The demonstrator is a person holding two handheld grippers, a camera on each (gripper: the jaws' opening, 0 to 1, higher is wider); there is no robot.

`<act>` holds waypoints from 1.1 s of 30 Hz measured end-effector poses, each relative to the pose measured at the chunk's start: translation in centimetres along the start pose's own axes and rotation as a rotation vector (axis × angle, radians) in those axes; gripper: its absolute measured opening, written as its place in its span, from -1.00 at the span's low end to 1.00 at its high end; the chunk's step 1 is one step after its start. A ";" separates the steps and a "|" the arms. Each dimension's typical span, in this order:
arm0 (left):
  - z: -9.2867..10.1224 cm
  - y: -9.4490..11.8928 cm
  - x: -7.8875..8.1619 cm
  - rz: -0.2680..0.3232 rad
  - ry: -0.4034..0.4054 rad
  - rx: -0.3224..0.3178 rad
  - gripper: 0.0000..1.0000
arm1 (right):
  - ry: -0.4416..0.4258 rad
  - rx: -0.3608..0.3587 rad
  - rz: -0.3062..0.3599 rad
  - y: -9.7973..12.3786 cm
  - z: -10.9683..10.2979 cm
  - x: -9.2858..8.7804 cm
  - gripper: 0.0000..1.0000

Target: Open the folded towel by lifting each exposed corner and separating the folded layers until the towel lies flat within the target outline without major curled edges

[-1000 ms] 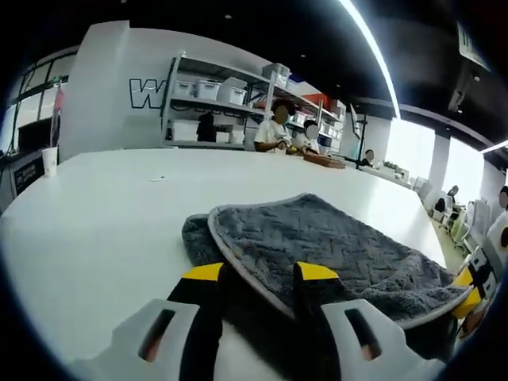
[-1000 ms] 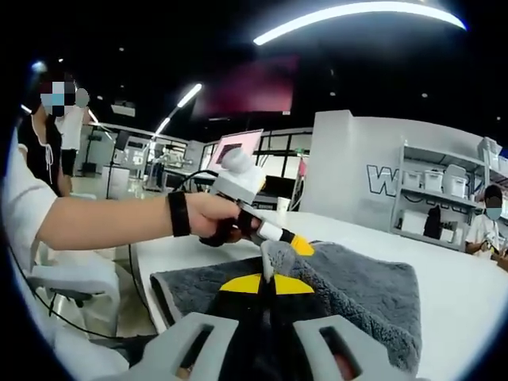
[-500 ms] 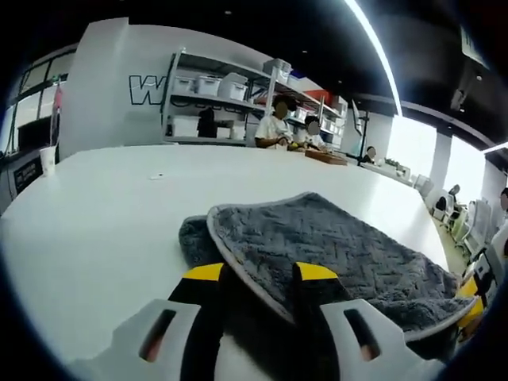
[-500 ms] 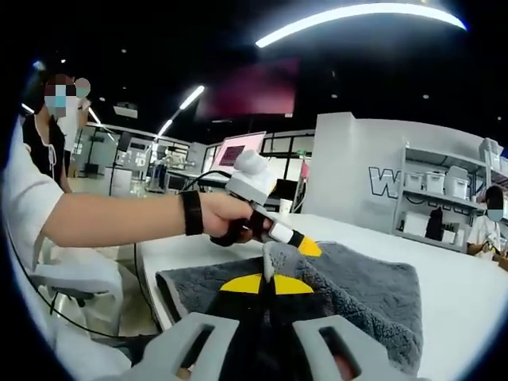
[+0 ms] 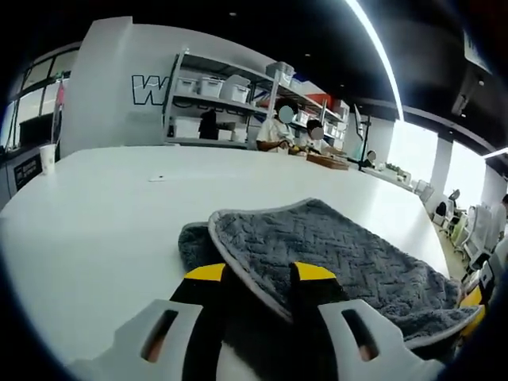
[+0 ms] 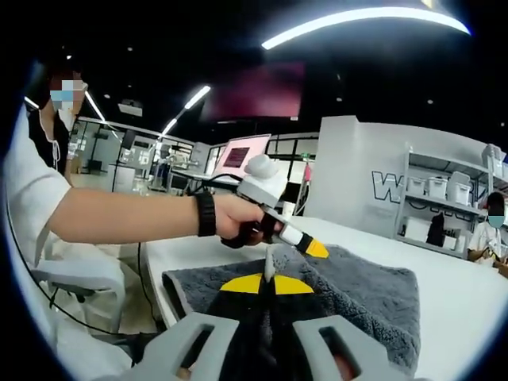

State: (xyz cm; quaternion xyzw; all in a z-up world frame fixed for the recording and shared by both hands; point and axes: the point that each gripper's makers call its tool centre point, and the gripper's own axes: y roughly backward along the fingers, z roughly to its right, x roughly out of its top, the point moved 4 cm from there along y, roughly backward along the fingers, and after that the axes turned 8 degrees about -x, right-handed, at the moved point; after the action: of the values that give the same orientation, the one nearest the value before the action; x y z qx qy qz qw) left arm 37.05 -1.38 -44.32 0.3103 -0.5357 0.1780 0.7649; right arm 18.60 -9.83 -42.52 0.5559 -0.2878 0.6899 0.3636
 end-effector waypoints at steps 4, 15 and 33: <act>-0.3 -0.3 0.1 0.000 0.007 0.007 -0.42 | 0.003 0.000 0.002 -0.1 -0.1 0.1 -1.00; -1.7 -1.2 0.9 0.032 0.010 0.019 -0.44 | 0.003 -0.005 0.006 0.1 0.1 0.1 -1.00; -3.8 -2.6 1.5 0.067 0.062 0.033 -0.54 | -0.006 -0.009 0.017 0.6 0.3 0.2 -1.00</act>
State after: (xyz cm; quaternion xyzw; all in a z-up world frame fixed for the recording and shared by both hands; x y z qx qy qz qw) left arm 41.86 -0.83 -44.56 0.2991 -0.5190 0.2217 0.7694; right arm 18.27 -10.37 -42.22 0.5538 -0.2968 0.6899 0.3595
